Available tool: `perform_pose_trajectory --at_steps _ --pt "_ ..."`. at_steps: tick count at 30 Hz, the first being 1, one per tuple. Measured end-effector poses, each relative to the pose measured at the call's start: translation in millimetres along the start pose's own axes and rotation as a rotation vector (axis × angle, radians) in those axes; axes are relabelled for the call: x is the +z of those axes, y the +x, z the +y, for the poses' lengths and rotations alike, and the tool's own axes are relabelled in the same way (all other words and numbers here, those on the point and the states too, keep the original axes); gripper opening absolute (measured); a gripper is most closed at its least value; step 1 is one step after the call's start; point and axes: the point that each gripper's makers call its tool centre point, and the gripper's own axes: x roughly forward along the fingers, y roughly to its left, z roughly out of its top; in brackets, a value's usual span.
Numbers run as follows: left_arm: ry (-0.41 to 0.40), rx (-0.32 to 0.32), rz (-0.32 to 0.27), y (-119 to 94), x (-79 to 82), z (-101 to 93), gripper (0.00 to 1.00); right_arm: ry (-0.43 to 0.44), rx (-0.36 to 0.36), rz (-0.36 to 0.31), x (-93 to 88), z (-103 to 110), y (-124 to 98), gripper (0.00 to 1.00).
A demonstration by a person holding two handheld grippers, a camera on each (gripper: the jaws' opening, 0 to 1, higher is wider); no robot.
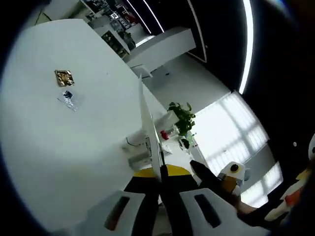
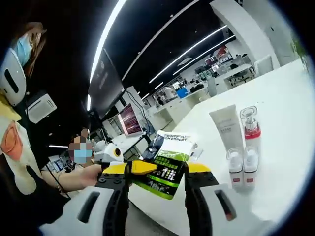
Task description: Arrange the skincare products in the storage area until every visible bottle or jar stands upright without overlapping.
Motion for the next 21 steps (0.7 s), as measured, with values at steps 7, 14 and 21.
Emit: perform_pose_trajectory --at_steps 7,14,21 --pt "-0.002 0.096 0.058 28 -7.6 38.1 0.00 -0.018 -0.112 0.036 -7.3 -29 -13 0.75" --pt "-0.018 0.133 0.093 51 -17.7 60.0 0.00 -0.028 -0.174 0.071 -15.1 -44 -26 0.81" --pt "-0.003 0.171 0.114 67 -26.8 73.2 0.00 -0.038 -0.216 0.084 -15.9 -55 -32 0.87"
